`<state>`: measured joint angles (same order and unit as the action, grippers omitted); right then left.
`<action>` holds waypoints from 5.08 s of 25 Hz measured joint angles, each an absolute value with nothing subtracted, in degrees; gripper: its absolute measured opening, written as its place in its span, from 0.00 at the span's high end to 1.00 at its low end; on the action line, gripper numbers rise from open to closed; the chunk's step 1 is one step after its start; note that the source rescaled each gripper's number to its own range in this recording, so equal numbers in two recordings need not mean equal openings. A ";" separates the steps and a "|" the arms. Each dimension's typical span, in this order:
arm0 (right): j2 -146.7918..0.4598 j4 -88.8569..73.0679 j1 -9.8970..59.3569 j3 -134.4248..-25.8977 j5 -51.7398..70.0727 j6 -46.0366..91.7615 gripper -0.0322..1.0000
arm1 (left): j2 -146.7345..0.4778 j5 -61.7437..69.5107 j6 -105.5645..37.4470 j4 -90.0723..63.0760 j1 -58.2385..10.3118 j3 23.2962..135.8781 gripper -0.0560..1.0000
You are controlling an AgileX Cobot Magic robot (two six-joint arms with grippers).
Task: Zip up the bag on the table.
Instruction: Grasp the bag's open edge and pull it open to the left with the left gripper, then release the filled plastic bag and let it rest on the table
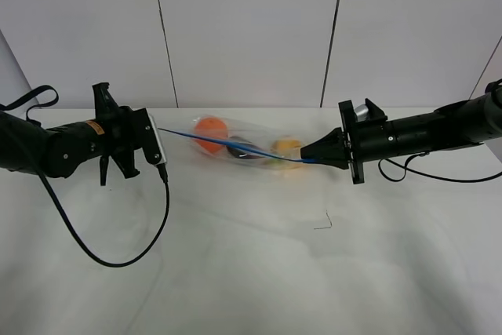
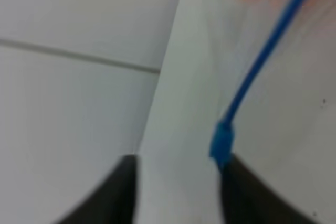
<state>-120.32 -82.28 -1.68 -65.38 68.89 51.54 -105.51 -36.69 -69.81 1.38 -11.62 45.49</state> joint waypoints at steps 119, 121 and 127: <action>-120.32 -80.17 -1.68 -65.38 68.89 51.54 0.97 | -23.51 59.98 1.47 2.05 -2.12 28.56 0.09; -120.32 -80.17 -1.68 -65.38 68.89 51.54 0.97 | -23.51 59.98 1.47 2.05 -2.13 28.56 0.09; -120.32 -80.00 -1.68 -65.38 68.89 51.54 0.97 | -21.89 59.98 1.47 2.05 -2.13 28.46 0.09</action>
<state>-120.32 -80.00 -1.68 -65.38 68.89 51.54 -21.89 59.98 1.47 2.05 -2.13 28.46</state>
